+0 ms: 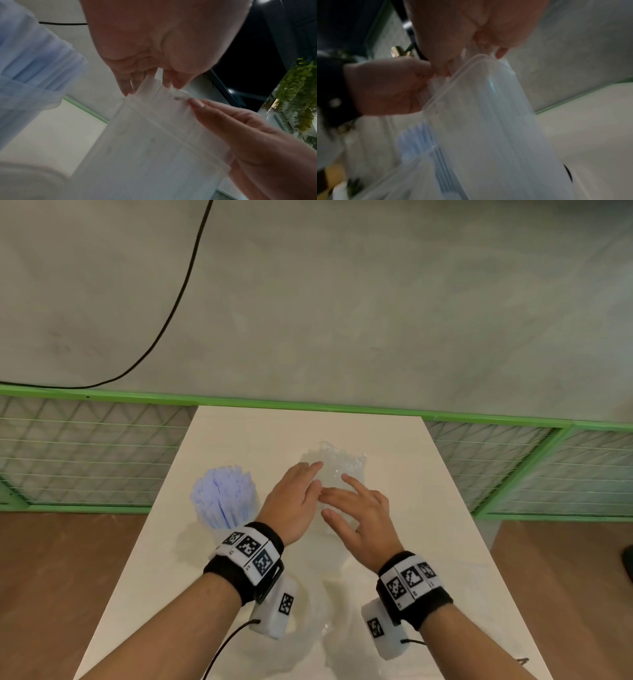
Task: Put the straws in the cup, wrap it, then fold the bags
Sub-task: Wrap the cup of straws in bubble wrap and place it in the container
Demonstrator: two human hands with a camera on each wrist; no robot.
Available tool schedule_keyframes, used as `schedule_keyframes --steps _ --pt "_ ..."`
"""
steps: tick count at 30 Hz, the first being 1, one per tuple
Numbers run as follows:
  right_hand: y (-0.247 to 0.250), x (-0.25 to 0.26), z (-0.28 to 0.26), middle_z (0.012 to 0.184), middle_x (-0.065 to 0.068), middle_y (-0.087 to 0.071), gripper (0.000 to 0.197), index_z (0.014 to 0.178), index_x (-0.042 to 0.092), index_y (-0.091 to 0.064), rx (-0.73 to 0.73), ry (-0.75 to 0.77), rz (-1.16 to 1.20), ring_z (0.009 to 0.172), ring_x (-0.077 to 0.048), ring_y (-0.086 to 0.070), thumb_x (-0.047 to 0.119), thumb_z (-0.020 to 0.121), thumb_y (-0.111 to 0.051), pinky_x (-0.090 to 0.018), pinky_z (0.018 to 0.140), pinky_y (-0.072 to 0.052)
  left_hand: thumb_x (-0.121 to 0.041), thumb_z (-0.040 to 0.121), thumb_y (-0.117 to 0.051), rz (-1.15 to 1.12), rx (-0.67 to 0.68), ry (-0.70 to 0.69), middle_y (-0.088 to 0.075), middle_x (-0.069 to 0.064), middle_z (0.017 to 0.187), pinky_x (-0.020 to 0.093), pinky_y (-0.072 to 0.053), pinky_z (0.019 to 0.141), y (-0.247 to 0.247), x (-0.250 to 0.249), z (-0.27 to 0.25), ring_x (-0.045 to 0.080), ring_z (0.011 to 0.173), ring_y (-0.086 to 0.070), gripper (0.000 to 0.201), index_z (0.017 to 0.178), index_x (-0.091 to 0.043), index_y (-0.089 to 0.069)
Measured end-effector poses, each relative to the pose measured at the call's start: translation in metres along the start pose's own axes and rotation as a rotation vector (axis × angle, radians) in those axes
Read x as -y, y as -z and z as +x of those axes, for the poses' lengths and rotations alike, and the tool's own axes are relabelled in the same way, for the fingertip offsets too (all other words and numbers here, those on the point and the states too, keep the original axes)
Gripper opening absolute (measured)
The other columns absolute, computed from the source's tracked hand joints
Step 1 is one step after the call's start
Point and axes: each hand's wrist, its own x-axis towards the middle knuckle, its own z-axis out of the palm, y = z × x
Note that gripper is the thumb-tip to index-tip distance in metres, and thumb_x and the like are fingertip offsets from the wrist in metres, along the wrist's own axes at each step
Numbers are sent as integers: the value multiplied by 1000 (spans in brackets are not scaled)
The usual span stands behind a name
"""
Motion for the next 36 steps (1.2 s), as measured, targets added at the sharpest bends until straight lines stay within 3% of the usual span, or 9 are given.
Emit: schedule_keyframes --steps 5,8,11,16,19,24,29,32,36 --pt "12 2 26 152 15 -36 44 131 38 -54 -237 -231 191 143 -7 -25 55 90 -49 -41 112 -20 -30 101 -40 -45 -91 143 -24 4 151 25 -30 104 11 -4 23 22 132 -38 46 146 -24 -35" --pt "5 1 46 161 3 -18 70 153 25 -21 -56 -545 206 148 -17 -16 40 94 -55 -48 118 -17 -27 101 -37 7 107 188 -3 6 162 34 -14 117 5 -8 38 21 148 -10 57 153 -28 -14" --pt "-4 -5 59 163 0 -12 80 156 21 -5 65 -576 238 148 -19 -16 37 95 -55 -48 119 -20 -9 96 -39 31 258 194 12 8 162 35 -7 120 -1 -10 42 21 149 7 71 154 -21 1" --pt "3 -15 58 160 8 -23 77 153 29 -23 49 -517 294 145 -12 -23 48 90 -62 -30 115 -21 3 86 -46 -68 342 172 16 -1 161 27 -22 110 11 -6 40 17 149 4 87 154 -26 0" --pt "9 -21 58 161 10 -18 74 148 45 -28 172 -461 239 148 -15 -16 60 83 -62 -43 120 -19 -4 84 -59 -124 273 171 -12 0 153 27 -34 96 17 -4 41 20 140 -23 71 144 -18 -24" --pt "30 -23 64 159 14 -18 43 131 45 -56 208 -424 604 145 -8 -20 26 93 -57 -33 114 -21 -33 93 -56 -14 40 35 -28 1 130 35 -39 93 19 0 53 21 113 -46 32 111 -12 -40" --pt "18 -20 63 147 10 -41 33 126 39 -61 168 -343 359 132 1 -34 28 95 -62 -21 110 -22 -33 103 -31 354 258 -26 -9 1 161 44 -9 120 5 8 54 20 149 -1 54 152 -20 -13" --pt "11 -21 65 132 4 -56 27 115 38 -69 -63 -374 214 122 -9 -49 36 89 -68 -33 109 -37 -40 103 -24 504 312 -44 13 -3 162 40 5 120 5 8 48 13 148 16 61 154 -22 5" --pt "12 -23 68 141 3 -48 31 117 41 -67 -39 -377 137 132 -18 -43 45 86 -68 -40 110 -34 -44 100 -34 529 398 -76 18 -6 161 40 8 120 22 3 38 11 147 19 63 154 -31 -3"
